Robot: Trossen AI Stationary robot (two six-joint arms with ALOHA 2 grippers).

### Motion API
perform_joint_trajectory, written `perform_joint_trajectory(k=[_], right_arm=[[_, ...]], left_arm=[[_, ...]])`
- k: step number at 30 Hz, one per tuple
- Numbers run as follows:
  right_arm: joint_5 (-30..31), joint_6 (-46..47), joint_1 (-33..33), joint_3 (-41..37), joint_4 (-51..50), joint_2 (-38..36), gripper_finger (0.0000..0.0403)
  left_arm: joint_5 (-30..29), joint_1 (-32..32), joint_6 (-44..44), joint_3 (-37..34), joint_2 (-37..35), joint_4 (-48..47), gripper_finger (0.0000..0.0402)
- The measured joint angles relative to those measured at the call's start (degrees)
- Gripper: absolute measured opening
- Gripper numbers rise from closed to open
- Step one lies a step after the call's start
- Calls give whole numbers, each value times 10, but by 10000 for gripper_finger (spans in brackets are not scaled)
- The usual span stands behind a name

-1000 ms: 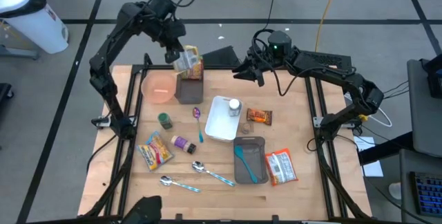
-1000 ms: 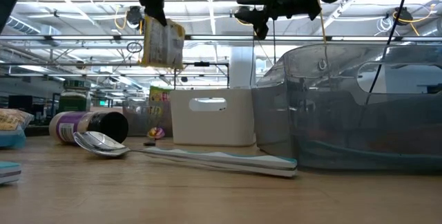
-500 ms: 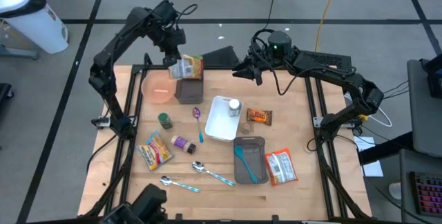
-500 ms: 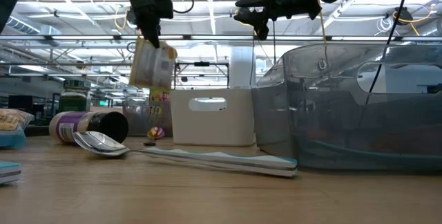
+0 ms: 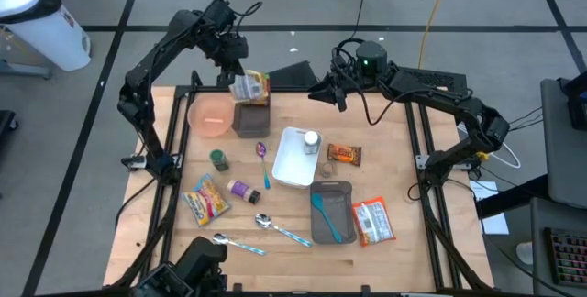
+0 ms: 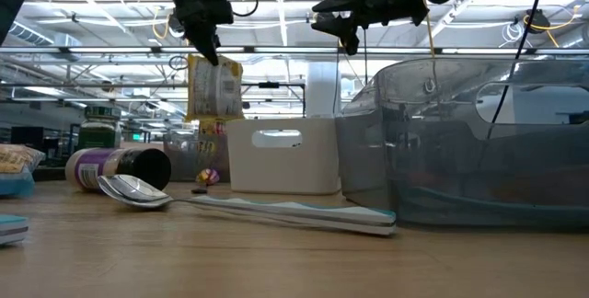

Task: Pick & Place Food Item
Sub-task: Put the yellow noodle pack into the top black bin

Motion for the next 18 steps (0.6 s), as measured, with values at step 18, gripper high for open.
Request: perform_joint_trajectory(k=[18], right_arm=[[2, 4, 0, 0, 0, 0, 156]], left_arm=[[16, 8, 14, 0, 40, 12, 0]])
